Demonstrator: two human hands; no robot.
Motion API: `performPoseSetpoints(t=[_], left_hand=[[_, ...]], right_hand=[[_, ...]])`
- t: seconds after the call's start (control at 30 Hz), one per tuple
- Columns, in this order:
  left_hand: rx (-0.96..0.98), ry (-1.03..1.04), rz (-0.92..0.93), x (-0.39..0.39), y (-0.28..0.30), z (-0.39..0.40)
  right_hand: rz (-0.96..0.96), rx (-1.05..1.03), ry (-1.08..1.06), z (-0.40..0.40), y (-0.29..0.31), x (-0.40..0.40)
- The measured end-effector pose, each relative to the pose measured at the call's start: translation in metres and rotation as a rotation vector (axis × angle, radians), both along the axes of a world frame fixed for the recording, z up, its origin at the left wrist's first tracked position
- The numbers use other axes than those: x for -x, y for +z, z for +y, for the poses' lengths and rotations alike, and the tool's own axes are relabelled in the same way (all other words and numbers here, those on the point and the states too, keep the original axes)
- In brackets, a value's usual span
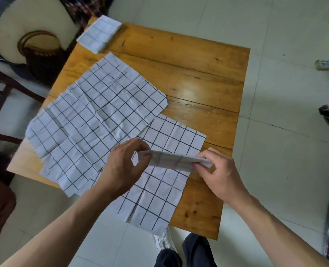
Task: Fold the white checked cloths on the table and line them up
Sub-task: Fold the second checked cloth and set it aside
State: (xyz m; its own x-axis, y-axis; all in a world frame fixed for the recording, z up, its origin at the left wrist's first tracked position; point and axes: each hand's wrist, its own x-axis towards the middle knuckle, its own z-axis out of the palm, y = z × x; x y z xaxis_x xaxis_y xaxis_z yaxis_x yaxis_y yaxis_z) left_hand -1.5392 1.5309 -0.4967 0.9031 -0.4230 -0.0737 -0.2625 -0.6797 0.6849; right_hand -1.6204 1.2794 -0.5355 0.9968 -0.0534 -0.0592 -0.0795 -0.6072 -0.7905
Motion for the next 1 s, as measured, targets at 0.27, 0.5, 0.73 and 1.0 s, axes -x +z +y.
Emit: performPoseSetpoints(t=[0.27,0.5,0.73,1.0], left_hand=[[0.144,0.163,-0.006,0.011,0.130,0.005],[0.442,0.236,0.082,0.042,0.255,-0.008],[0.510,0.141,-0.016,0.079,0.318,-0.032],[0.471,0.160,-0.072,0.106,0.344,-0.114]], right_hand=[[0.000,-0.193,-0.029,-0.007,0.158,-0.020],[0.076,-0.186,-0.057,-0.014,0.311,0.019],[-0.025,-0.275,-0.081,-0.043,0.381,0.077],[-0.023,-0.179,0.059,-0.144,0.389,0.075]])
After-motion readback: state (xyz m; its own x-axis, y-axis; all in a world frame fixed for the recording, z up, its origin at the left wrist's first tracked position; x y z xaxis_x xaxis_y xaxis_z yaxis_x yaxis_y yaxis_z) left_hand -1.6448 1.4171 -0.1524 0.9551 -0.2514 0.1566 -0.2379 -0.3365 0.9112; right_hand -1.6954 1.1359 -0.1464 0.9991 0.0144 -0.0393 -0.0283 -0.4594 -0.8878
